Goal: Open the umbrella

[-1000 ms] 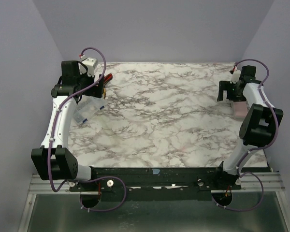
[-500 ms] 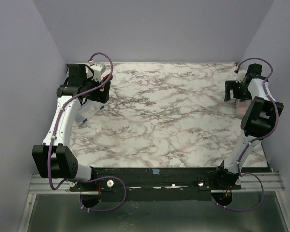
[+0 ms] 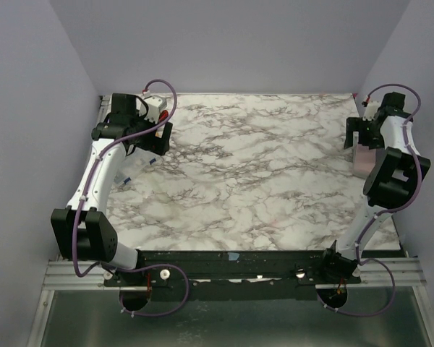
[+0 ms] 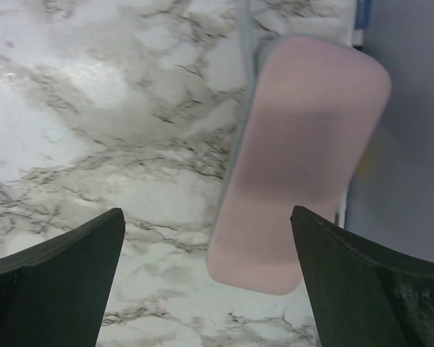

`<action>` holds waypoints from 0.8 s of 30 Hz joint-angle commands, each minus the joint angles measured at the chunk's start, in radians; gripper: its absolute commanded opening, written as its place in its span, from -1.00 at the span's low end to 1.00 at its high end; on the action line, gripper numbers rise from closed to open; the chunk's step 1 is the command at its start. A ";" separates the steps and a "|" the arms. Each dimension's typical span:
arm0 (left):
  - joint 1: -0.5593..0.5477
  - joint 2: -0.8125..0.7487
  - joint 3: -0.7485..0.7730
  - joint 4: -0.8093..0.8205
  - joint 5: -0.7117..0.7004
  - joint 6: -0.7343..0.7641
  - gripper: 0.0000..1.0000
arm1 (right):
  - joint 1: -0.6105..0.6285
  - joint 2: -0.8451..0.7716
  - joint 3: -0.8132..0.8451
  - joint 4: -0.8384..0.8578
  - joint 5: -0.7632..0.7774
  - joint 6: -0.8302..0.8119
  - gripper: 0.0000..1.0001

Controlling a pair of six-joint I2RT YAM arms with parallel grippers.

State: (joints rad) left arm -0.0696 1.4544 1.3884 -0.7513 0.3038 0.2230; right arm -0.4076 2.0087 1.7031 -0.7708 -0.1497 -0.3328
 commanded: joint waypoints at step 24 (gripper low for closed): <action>-0.073 -0.031 -0.098 0.080 0.036 0.069 0.97 | 0.140 0.022 -0.178 -0.033 -0.199 -0.083 0.71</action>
State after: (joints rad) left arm -0.1406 1.4776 1.3510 -0.7128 0.2741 0.2852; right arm -0.3996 2.0460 1.6360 -0.7475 -0.2317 -0.3744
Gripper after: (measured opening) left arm 0.983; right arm 0.870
